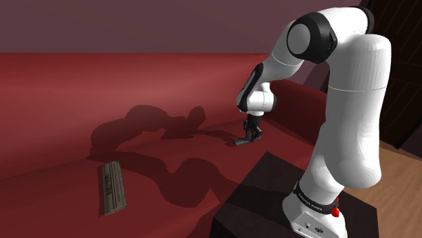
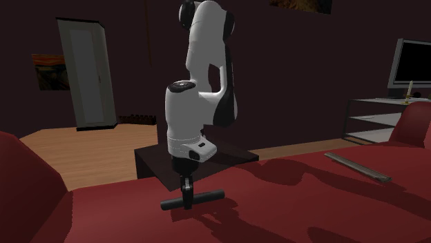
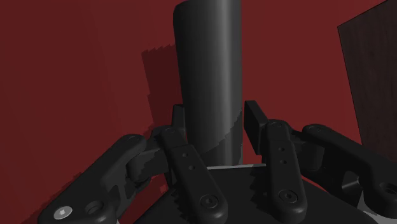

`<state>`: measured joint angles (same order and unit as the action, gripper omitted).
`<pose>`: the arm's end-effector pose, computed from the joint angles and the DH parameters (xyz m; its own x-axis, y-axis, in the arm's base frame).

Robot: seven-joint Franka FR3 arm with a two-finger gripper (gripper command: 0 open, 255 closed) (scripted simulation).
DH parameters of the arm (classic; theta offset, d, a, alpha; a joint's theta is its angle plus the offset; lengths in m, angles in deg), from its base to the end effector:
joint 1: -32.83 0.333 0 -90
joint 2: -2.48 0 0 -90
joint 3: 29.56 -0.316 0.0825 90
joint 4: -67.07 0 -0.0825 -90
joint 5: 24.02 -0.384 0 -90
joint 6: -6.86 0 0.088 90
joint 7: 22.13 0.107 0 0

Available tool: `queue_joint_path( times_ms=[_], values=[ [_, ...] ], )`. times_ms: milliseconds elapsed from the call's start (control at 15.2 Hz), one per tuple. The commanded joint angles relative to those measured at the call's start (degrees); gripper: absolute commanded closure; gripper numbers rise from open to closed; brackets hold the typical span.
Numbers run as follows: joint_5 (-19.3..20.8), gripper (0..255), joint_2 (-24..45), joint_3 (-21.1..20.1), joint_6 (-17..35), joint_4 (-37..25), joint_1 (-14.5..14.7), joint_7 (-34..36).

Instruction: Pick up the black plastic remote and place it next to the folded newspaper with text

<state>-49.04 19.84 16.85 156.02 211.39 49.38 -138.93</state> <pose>0.3745 -0.2491 0.1926 0.4169 0.9089 0.0072 0.9060 -0.4149 -0.0831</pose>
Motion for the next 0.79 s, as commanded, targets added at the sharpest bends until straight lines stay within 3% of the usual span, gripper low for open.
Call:
queue_joint_path(
  times_ms=[0, 330, 726],
  values=[
    [0.01, 255, 0.08, -0.01, -0.11, 0.12, -0.02, -0.02],
    [0.01, 255, 0.06, -0.01, -0.08, 0.15, 0.02, 0.02],
    [9.34, 255, -6.23, 6.93, -3.32, 0.93, 5.27, 6.59]
  ],
)
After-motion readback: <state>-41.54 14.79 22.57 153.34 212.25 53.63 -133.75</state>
